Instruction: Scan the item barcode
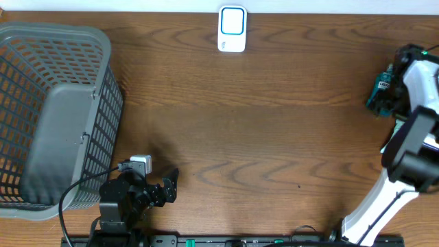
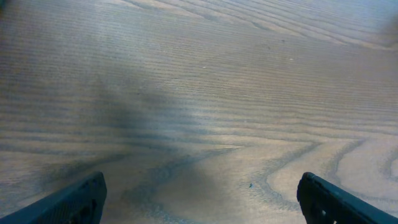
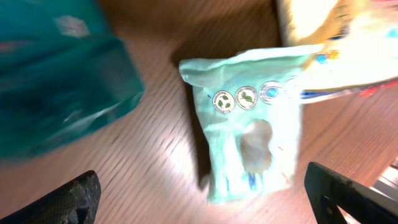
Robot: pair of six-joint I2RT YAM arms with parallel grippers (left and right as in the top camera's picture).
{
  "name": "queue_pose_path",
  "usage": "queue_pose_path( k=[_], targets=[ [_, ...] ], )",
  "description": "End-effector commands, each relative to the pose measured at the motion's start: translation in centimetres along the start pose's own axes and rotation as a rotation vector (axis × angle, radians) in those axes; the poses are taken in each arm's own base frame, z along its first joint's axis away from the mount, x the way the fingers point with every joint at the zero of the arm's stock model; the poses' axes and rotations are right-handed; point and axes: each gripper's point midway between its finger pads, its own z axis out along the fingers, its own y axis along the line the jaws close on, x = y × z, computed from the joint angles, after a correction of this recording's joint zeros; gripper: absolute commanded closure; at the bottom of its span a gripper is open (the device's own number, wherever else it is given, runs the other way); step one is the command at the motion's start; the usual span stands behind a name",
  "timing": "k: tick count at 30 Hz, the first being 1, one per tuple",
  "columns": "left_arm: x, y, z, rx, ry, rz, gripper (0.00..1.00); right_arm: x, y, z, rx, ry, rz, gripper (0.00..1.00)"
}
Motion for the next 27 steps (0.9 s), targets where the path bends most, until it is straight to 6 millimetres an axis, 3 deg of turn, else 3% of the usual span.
queue_pose_path(
  k=[1,7,9,12,16,21,27],
  targets=[
    [0.6,0.3,0.2,-0.012,0.016,-0.012,0.02,-1.1,-0.3,-8.7,-0.221,-0.168,0.027,0.01],
    [0.6,0.3,0.2,-0.012,0.016,-0.012,0.02,1.1,-0.3,-19.3,-0.552,-0.363,-0.094,0.01],
    [0.6,0.3,0.2,-0.012,0.016,-0.012,0.02,2.9,-0.8,-23.5,-0.662,-0.450,-0.140,0.01],
    [0.6,0.3,0.2,-0.012,0.016,-0.012,0.02,5.1,-2.2,-28.0,-0.760,-0.553,-0.151,0.01],
    [0.6,0.3,0.2,-0.012,0.016,-0.012,0.02,8.9,-5.5,-32.0,-0.782,-0.674,-0.136,0.01],
    [0.6,0.3,0.2,-0.012,0.016,-0.012,0.02,12.6,-8.5,-35.5,-0.806,-0.817,-0.119,0.01],
    [0.6,0.3,0.2,-0.012,0.016,-0.012,0.02,15.9,-10.9,-38.0,-0.826,-0.941,-0.104,0.01]
  ],
)
